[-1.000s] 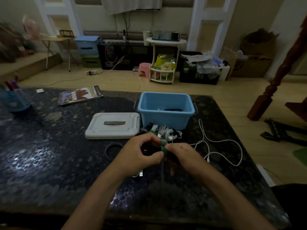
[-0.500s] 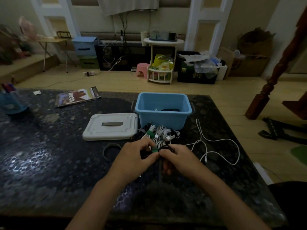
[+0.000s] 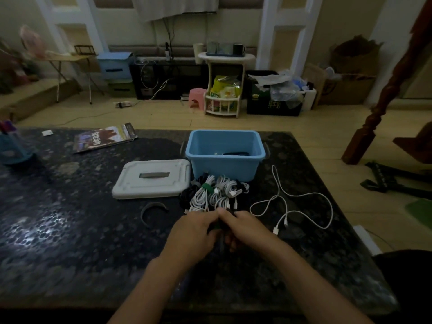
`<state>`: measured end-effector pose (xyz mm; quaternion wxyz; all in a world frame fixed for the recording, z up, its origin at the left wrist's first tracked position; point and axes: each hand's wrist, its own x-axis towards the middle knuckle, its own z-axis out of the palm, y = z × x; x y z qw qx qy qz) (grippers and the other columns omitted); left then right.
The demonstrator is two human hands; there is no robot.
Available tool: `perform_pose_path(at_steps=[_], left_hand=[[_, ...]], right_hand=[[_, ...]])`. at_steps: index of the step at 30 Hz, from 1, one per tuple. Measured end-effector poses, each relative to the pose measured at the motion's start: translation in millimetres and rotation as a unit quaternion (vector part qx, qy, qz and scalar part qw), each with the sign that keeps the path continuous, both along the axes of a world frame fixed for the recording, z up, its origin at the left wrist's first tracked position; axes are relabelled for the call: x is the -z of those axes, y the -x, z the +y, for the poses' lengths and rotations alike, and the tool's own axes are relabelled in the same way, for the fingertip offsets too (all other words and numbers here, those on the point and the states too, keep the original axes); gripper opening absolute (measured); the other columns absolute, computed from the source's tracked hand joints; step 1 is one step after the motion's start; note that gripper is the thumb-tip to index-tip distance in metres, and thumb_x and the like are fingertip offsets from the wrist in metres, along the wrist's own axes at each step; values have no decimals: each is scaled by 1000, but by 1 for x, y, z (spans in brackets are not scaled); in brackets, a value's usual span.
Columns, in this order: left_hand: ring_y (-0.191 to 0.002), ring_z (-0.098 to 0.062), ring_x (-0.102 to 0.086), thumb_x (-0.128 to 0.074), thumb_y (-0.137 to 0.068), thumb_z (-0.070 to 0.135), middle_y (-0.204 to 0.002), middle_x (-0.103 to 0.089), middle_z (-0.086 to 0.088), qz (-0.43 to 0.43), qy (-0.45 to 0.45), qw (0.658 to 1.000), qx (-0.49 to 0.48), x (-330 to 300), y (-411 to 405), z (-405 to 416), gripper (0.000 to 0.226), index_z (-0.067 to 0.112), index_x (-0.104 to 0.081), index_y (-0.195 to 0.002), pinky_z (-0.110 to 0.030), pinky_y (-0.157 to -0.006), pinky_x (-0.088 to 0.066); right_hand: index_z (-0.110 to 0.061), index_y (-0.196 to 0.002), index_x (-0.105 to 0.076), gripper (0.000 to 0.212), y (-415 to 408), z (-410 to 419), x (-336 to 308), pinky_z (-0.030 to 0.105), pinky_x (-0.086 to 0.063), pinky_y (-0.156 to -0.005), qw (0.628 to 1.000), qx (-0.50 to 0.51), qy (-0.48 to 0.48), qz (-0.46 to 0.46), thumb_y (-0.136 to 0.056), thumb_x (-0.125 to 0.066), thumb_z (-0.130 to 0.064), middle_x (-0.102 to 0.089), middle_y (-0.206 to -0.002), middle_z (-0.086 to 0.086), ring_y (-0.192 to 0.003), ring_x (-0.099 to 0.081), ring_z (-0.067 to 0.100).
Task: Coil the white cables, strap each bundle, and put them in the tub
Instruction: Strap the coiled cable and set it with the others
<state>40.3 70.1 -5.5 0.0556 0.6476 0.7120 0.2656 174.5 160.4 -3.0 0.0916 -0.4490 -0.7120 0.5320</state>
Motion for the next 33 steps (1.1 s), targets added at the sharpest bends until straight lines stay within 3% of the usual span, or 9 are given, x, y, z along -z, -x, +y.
perform_pose_path(at_steps=[4,7,9,14,19,23,27,30,33], left_hand=[[-74,-22,-63,-71,-84,45,-77,-68,0,25,-19,992,-123,11,5,12,26,21,-64,-78,-35,-64,-51],[-96,-21,-54,-72,-84,43,-97,-63,1,65,24,992,-110,22,9,20,22,23,-72,-94,-33,-79,-48],[-97,-23,-49,-78,-78,37,-98,-62,1,114,55,988,-85,31,11,22,27,22,-75,-100,-34,-81,-44],[-71,-24,-57,-98,-31,34,-72,-61,4,206,82,972,-74,44,7,23,51,25,-69,-72,-32,-58,-45],[-78,-25,-58,-96,-41,34,-79,-62,3,204,68,974,-72,50,6,24,50,25,-70,-83,-34,-62,-46],[-87,-29,-56,-91,-55,27,-87,-63,-1,194,64,977,-66,51,8,25,45,21,-74,-96,-38,-68,-46],[-111,-27,-46,-69,-84,33,-112,-57,-1,159,67,984,-47,45,7,23,40,26,-64,-124,-37,-89,-37],[-107,-22,-44,-60,-93,38,-108,-58,2,112,23,992,-51,35,6,26,30,26,-68,-118,-35,-90,-38],[-97,-16,-47,-53,-96,49,-94,-61,9,-32,-7,999,-33,14,-1,28,28,31,-72,-106,-32,-83,-40]], right_hand=[[-22,-90,-66,51,-14,16,2,36,-56,-75,989,44,-128,-63,-93,-42,-67,-73,-79,-2,-71,-70,18],[-29,-104,-66,21,-41,34,1,33,-51,-80,945,64,-295,-125,-98,-51,-43,-67,-101,-6,-93,-64,16],[-31,-117,-66,22,-61,48,5,32,-48,-82,920,82,-350,-154,-97,-55,-30,-61,-115,-4,-104,-61,16],[-27,-130,-58,35,-100,75,23,35,-50,-87,907,101,-306,-269,-96,-56,-22,-51,-134,3,-114,-58,24],[-25,-122,-60,26,-109,78,30,31,-44,-74,896,106,-280,-328,-96,-58,-26,-55,-125,3,-108,-60,24],[-28,-114,-61,19,-110,75,28,33,-46,-79,883,126,-317,-321,-96,-58,-22,-63,-118,1,-108,-59,24],[-35,-98,-68,7,-104,70,15,37,-40,-92,880,130,-373,-263,-92,-66,-31,-68,-103,-8,-108,-56,19],[-33,-92,-72,8,-94,64,1,31,-47,-86,909,105,-381,-132,-88,-73,-26,-64,-91,-13,-93,-62,11],[-32,-91,-73,12,-79,51,-17,21,-49,-79,926,67,-371,-30,-88,-74,-21,-62,-90,-15,-84,-60,0]])
